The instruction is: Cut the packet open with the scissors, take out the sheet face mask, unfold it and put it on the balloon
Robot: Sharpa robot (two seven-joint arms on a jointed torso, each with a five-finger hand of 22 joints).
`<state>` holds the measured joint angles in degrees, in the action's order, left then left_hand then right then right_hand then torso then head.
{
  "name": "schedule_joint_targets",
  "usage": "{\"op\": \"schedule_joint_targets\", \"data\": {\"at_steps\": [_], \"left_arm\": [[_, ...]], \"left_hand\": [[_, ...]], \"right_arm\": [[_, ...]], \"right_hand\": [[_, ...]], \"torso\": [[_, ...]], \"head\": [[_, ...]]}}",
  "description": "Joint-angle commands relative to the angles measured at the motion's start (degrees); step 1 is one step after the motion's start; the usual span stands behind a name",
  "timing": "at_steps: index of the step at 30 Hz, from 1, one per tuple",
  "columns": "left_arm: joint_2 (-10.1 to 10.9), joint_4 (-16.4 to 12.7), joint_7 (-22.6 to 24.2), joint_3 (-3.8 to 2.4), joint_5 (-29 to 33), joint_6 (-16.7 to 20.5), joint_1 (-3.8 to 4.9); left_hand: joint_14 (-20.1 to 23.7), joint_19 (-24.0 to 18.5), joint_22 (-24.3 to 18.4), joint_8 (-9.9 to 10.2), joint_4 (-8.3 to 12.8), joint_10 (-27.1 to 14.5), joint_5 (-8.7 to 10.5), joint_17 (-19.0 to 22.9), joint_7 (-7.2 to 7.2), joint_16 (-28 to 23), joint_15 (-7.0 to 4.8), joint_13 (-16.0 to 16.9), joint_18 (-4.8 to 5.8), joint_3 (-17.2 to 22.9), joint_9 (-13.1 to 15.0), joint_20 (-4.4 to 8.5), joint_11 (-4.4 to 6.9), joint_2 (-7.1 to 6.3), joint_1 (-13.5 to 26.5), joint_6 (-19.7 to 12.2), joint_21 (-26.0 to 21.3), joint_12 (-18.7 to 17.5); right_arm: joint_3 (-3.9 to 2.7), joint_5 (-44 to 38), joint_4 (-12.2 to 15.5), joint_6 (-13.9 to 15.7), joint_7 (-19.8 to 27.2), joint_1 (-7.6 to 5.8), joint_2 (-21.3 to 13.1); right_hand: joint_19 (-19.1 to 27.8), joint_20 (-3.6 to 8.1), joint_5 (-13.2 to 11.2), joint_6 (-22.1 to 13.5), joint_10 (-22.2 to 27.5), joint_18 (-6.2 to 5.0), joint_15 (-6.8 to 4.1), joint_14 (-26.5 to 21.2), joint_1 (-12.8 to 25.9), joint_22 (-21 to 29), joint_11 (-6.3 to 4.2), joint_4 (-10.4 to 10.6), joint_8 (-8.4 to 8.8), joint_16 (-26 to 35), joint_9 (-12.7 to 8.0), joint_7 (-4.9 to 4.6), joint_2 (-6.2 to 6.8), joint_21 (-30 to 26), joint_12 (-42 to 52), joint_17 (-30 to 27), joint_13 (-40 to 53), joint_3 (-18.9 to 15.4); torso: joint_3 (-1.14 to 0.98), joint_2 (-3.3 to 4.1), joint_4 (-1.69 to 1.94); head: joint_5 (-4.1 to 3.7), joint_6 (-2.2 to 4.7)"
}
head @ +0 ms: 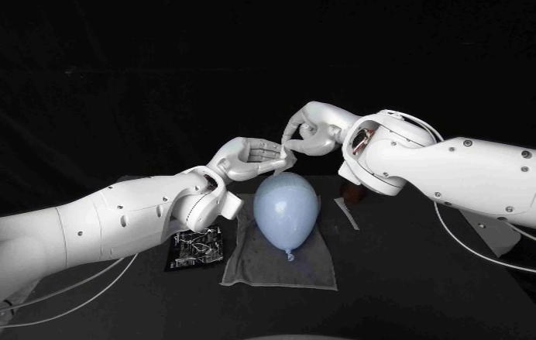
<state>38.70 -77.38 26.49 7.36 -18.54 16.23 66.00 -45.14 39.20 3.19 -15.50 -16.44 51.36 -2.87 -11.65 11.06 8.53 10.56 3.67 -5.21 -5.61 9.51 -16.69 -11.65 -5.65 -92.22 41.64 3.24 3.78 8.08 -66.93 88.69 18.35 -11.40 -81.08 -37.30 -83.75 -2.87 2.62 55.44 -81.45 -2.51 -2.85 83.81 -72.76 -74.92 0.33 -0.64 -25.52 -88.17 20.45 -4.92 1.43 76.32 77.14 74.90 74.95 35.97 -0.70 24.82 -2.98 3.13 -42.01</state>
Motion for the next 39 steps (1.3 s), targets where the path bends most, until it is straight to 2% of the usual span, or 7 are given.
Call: {"op": "schedule_joint_targets", "data": {"at_steps": [1,12,21,24,28,33,39], "left_arm": [[-0.3,0.0,-0.5,-0.09,-0.8,1.8,0.01],[-0.3,-0.7,-0.4,-0.1,-0.8,1.6,0.01],[-0.2,-1.1,-0.2,-0.1,-0.4,1.6,0.0],[-0.2,-1.2,-0.2,-0.1,0.2,1.7,-0.01],[-0.3,-1.2,0.2,-0.1,2.4,2.1,-0.01],[-0.3,-0.9,0.5,-0.1,5.3,2.6,-0.01],[-0.4,-0.4,0.7,-0.1,8.9,2.4,0.0]], "left_hand": [[0.4,-0.4,0.0,0.2,-0.1,-0.4,0.12,0.1,2.13,-0.2,-0.12,-0.1,-0.73,-0.4,-0.1,0.02,-0.09,-0.31,-0.4,-0.3,-0.1,-0.2],[0.2,-0.7,0.0,0.9,-0.2,-1.1,0.12,0.2,2.49,-0.5,0.07,-0.1,-0.7,-0.5,-0.4,0.02,-0.35,-0.7,-0.6,-1.6,-0.1,-0.2],[-0.2,-1.2,-0.1,1.2,0.2,-1.4,0.12,0.4,2.47,-0.7,0.01,0.0,-0.76,0.3,-0.5,0.05,-0.3,0.24,-2.0,-1.9,-0.2,-0.1],[-0.6,-0.9,0.0,1.0,1.0,-1.2,0.12,0.6,2.15,-0.9,-0.15,0.0,-0.88,1.9,-0.2,0.04,-0.08,1.86,-4.5,-0.9,-0.1,0.1],[-2.5,4.5,0.5,0.0,2.1,0.7,0.08,0.6,1.2,-0.5,-0.63,0.1,-1.47,4.9,0.2,0.04,0.51,5.72,-7.8,1.7,0.7,0.6],[-5.5,9.3,0.9,-0.6,1.3,3.5,0.08,0.2,0.52,0.5,-1.08,0.1,-2.66,8.1,0.4,0.16,0.87,9.04,-9.3,4.2,1.6,1.2],[-9.2,13.0,0.9,-1.9,-0.1,7.8,0.1,0.0,-0.49,1.4,-2.3,0.0,-5.05,12.7,0.8,0.22,1.89,10.83,-9.8,7.9,2.4,1.3]], "right_arm": [[-0.08,-0.9,-0.2,0.7,-0.1,-0.1,0.3],[-0.15,-1.0,-2.3,0.7,0.0,-0.16,2.1],[-0.16,-0.3,-4.2,0.3,-0.1,-0.16,3.1],[-0.16,-0.2,-3.9,0.3,0.0,-0.16,3.1],[-0.16,-0.2,-3.5,0.2,-0.1,-0.17,3.0],[-0.16,-0.1,-3.5,0.0,-0.1,-0.18,2.8],[-0.15,0.2,-3.4,-0.4,0.0,-0.18,2.6]], "right_hand": [[-1.6,0.05,0.2,0.4,0.2,-0.35,-0.38,5.5,-0.1,-11.2,0.18,0.1,-0.53,-0.4,6.6,0.0,-0.24,0.1,0.0,12.6,4.8,0.3],[-1.6,0.05,0.2,0.4,0.2,-0.34,-0.39,5.5,-0.1,-11.3,0.18,0.1,-0.58,-0.4,6.6,0.0,-0.23,0.2,0.0,12.6,4.7,0.4],[-1.7,0.06,0.2,0.3,0.2,-0.32,-0.39,5.5,-0.1,-11.3,0.17,0.1,-0.62,-0.4,6.7,0.01,-0.23,0.3,-0.1,12.6,4.7,0.4],[-1.7,0.06,0.2,0.3,0.2,-0.32,-0.39,5.5,-0.1,-11.3,0.17,0.1,-0.62,-0.4,6.7,0.01,-0.23,0.3,-0.1,12.6,4.7,0.4],[-1.7,0.06,0.2,0.3,0.2,-0.32,-0.39,5.5,-0.1,-11.3,0.17,0.1,-0.62,-0.4,6.7,0.01,-0.23,0.3,-0.1,12.6,4.7,0.4],[-1.6,0.06,0.2,0.3,0.3,-0.34,-0.39,5.5,-0.1,-11.2,0.17,0.1,-0.67,-0.4,6.7,0.0,-0.23,0.2,-0.2,12.6,4.6,0.5],[-1.6,0.06,0.2,0.3,0.3,-0.34,-0.39,5.5,-0.1,-11.2,0.17,0.1,-0.67,-0.4,6.7,0.0,-0.23,0.2,-0.2,12.6,4.6,0.5]], "torso": [[0.0,-0.01,0.06],[0.0,0.01,0.15],[-0.01,0.06,0.19],[-0.01,0.07,0.19],[0.01,0.05,0.13],[0.0,0.04,0.17],[-0.01,0.0,0.16]], "head": [[-0.08,0.26],[-0.17,0.44],[-0.34,0.59],[-0.28,0.58],[-0.3,0.34],[-0.18,0.28],[0.03,0.14]]}}
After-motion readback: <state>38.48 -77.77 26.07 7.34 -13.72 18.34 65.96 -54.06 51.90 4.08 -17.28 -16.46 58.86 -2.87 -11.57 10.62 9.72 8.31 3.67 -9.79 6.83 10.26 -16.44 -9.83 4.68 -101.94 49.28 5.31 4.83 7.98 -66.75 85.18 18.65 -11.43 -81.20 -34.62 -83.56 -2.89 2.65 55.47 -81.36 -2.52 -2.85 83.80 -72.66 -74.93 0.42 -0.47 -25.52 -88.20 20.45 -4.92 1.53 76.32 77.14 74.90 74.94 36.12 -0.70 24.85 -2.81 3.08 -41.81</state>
